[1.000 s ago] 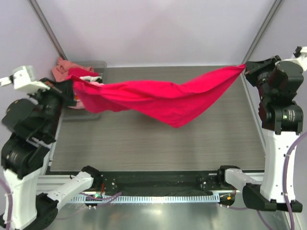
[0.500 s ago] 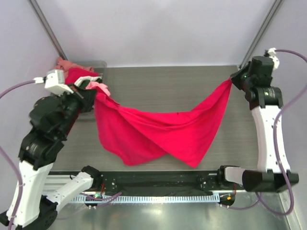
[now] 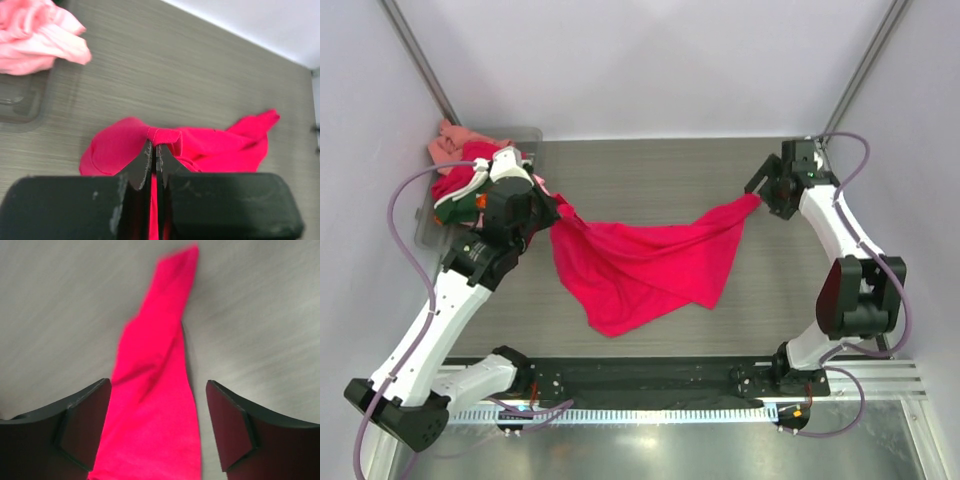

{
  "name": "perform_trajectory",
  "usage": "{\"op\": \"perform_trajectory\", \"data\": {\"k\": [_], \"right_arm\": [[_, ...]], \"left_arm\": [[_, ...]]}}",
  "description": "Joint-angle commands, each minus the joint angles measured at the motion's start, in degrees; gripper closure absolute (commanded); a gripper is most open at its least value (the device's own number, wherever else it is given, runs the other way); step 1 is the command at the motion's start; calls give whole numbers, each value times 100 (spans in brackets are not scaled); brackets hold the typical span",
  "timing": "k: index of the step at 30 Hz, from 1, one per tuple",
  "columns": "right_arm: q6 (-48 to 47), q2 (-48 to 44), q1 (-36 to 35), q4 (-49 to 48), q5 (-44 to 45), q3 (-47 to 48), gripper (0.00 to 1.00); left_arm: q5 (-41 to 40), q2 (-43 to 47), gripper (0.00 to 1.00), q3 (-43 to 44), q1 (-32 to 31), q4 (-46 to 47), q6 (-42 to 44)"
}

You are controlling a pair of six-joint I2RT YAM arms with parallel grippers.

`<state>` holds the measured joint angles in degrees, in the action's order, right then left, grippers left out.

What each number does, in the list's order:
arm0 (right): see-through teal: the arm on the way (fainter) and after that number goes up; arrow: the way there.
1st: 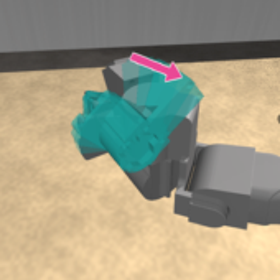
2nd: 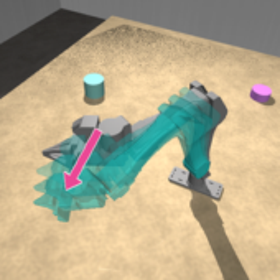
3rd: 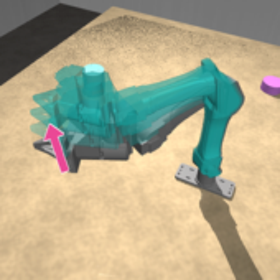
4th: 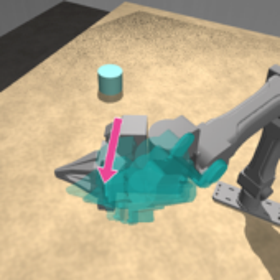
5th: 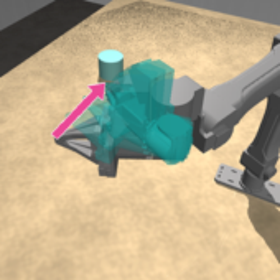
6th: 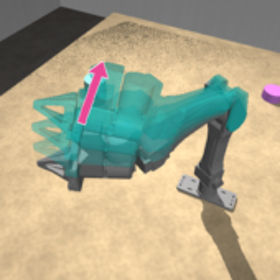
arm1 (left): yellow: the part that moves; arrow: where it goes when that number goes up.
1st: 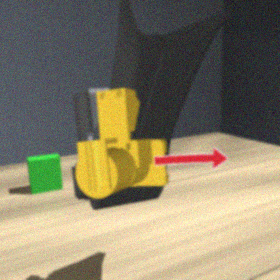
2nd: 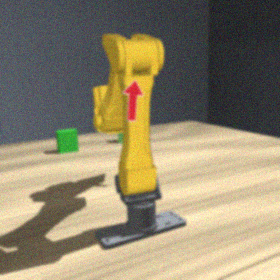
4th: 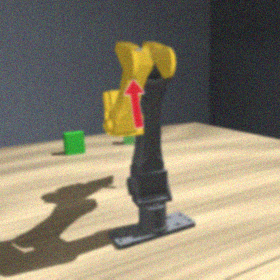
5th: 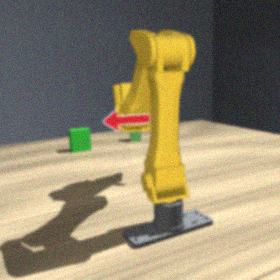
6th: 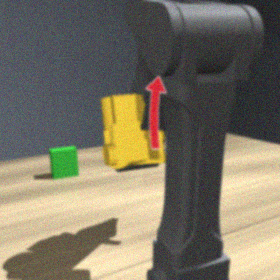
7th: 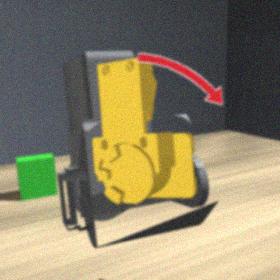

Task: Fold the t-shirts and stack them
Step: Flatten the tshirt out

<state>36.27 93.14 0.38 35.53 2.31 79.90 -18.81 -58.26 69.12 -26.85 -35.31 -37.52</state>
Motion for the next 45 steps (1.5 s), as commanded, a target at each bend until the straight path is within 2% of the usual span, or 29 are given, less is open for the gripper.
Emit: {"op": "perform_trajectory", "data": {"k": [1,3,7,13,18,21,30,40,43,44,45], "right_arm": [[-68,-945,-293,-326,95,-824,19],[-120,-1497,-651,-388,138,-1615,26],[-103,-2466,-1478,-319,410,-2758,31],[310,-3722,-2006,-125,43,-4235,44],[600,-3576,-2481,-344,-107,-4825,44],[723,-3329,-2692,-599,-151,-4949,48],[899,-2933,-2895,-1241,-380,-5177,51],[1005,-2406,-3149,-1698,-257,-5221,55],[979,-2266,-3167,-1768,-318,-5177,68],[952,-2309,-3167,-1751,-353,-5082,85],[926,-2379,-3167,-1507,-258,-4985,95]], "left_arm": [[-1027,157,100,145,31,394,-195],[-1326,131,100,180,31,332,-168],[-1162,122,100,-30,31,436,-151],[-914,526,100,-881,22,956,-212],[-967,640,100,-1050,31,1009,-195],[-932,649,100,-1085,31,1009,-151],[-844,711,100,-1226,31,1009,-124],[-774,693,100,-1279,31,1044,-98],[-756,684,100,-1305,31,1035,-98],[-756,693,100,-1322,31,1035,-89],[-765,693,100,-1322,31,1035,-89]]}}
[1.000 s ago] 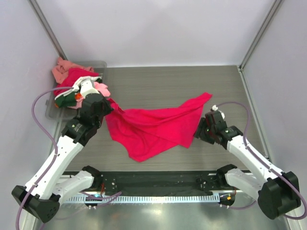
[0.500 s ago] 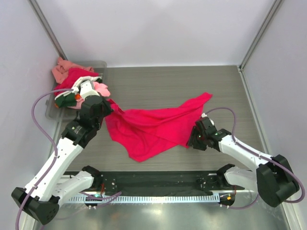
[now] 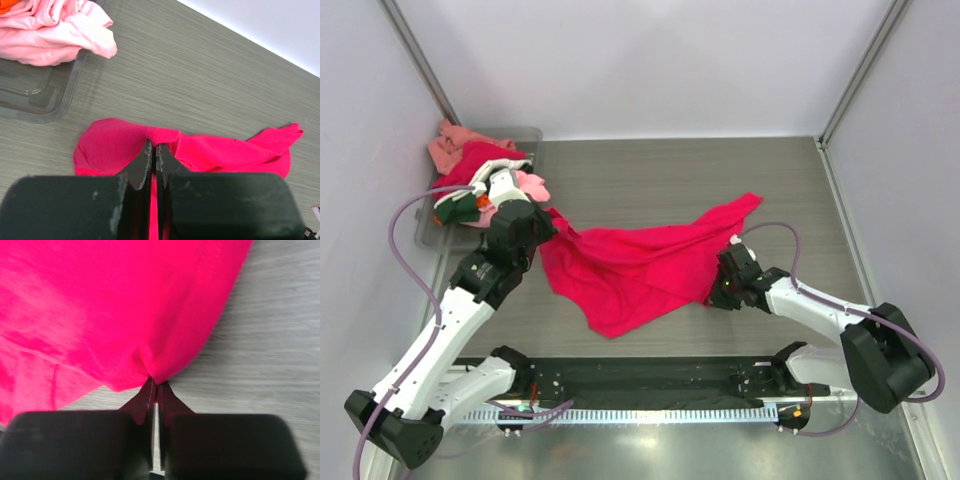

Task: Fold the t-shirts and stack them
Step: Flatten the tshirt out

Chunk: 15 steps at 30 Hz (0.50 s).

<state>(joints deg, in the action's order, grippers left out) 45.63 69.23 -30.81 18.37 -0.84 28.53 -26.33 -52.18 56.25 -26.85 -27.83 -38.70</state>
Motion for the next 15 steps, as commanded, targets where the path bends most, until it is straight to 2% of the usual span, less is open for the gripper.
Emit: {"op": "perform_trajectory", "data": {"k": [1,4,8,11,14,15], "right_arm": [[-106,-110,-48,402,284,422,99],[-360,-760,-13,1307,1248,1168,99],[-781,-1254,364,2345,1938,2347,99],[-1116,-1482,1075,2768,2245,3008,99],[-1293,-1693,1962,2865,2553,3342,99],[-1363,-1746,2382,2865,2597,3386,99]], "left_arm": [[-13,77,100,-44,31,287,38],[5,51,100,-35,31,261,38],[390,-2,100,-105,31,348,-155],[761,-38,100,-377,-118,541,-524],[218,102,100,-860,-819,726,-1050],[-2,121,100,-983,-1387,901,-1157]]}}
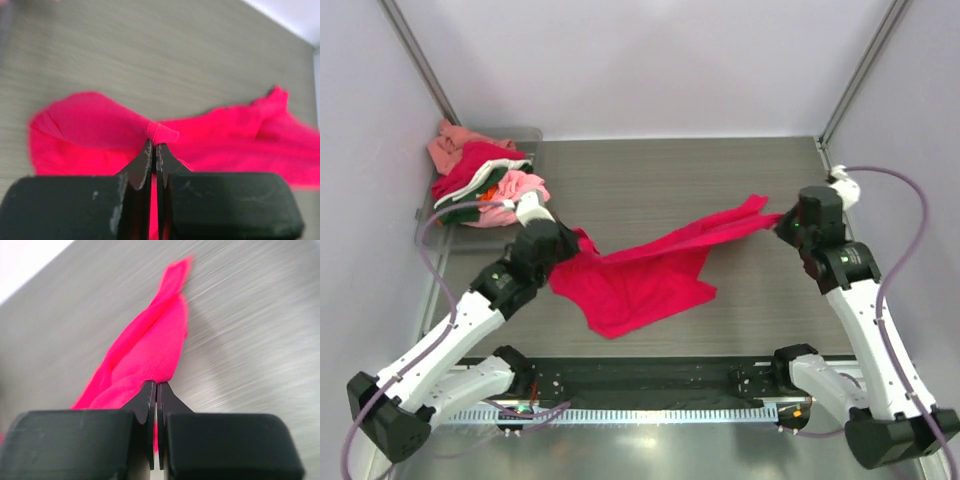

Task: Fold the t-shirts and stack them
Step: Flatten the tshirt out

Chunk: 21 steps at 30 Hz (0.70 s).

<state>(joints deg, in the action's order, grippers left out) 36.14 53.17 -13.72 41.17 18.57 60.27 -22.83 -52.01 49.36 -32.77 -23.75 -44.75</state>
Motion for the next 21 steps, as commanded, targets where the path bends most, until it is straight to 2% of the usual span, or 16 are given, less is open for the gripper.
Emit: {"op": "perform_trajectory", "data": {"k": [1,2,3,5,6,8,9,10,11,12,13,14,16,17,19,21], "right_arm": [[-406,-183,842,577,700,265,99],[-371,-184,957,577,762,275,99],[-275,-201,1072,577,858,240,99],[-64,-245,1134,559,955,135,99],[15,-280,1160,524,956,56,99],[270,-429,1204,498,1026,-146,99],[349,-491,1222,480,1157,-225,99],[489,-561,1240,471,1262,-348,99],[569,-631,1274,480,1350,-402,99],[622,-780,1284,480,1421,-454,99],[744,-869,1301,489,1561,-542,99],[789,-965,1293,480,1623,-586,99],[868,-1246,1301,498,1790,-700,99],[929,-1326,1301,506,1860,-744,99],[974,-1588,1301,506,1896,-876,99],[930,-1695,1301,471,1800,-947,99]], "left_arm": [[-589,103,100,-565,-1123,581,-813],[-1157,95,100,-681,-1456,643,-946],[-1406,-1,100,-917,-2139,843,-1226],[-2334,-221,100,-1095,-2819,951,-1570],[-2645,-361,100,-1148,-3440,1012,-1763],[-3076,-950,99,-1149,-3980,1012,-2219],[-3435,-1204,94,-1105,-4409,995,-2309],[-3500,-1589,83,-1009,-4561,969,-2327],[-3561,-1793,51,-886,-4719,751,-2267],[-3553,-1952,29,-519,-4729,531,-2310],[-3614,-2232,11,-324,-4721,181,-2493],[-3641,-2313,1,-122,-4712,-519,-2686],[-3258,-2323,0,275,-4502,-675,-2338],[-2993,-2262,0,293,-4162,-518,-2136],[-1829,-2086,0,128,-3738,-106,-1398],[-1252,-1927,3,56,-3245,248,-1045]]}}
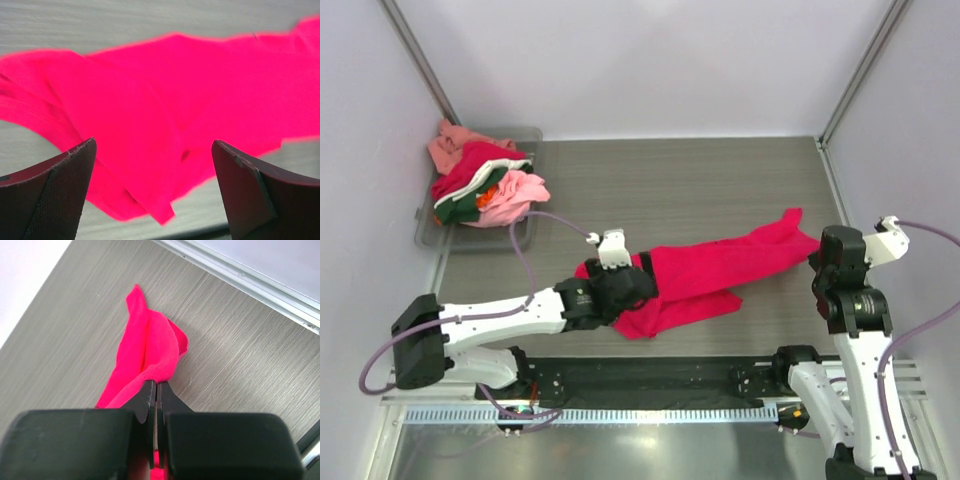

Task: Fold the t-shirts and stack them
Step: Flatten the tshirt out

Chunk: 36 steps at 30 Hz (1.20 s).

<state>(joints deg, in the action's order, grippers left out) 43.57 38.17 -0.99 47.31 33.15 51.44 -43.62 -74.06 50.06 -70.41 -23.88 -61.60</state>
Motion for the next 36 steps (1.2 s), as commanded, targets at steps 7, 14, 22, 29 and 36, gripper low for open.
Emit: {"op": "perform_trajectory", "data": {"k": [7,14,22,29,36], "right_arm": [[29,-117,20,-248,-150,-397,99],[11,-178,20,-345,-370,-670,99],[-24,-223,29,-389,-441,-688,99],[-24,-214,29,-424,-449,-767,99],[-24,-240,29,-503,-440,-881,99]], "left_arm": [[1003,-599,18,1224,678,-1101,1790],[2410,-1452,28,1672,652,-451,2284],[2006,-3008,28,2798,643,-1347,2478],[1506,-3676,35,3097,652,-1813,2390],[1383,-3634,66,2957,695,-1919,2293]]}}
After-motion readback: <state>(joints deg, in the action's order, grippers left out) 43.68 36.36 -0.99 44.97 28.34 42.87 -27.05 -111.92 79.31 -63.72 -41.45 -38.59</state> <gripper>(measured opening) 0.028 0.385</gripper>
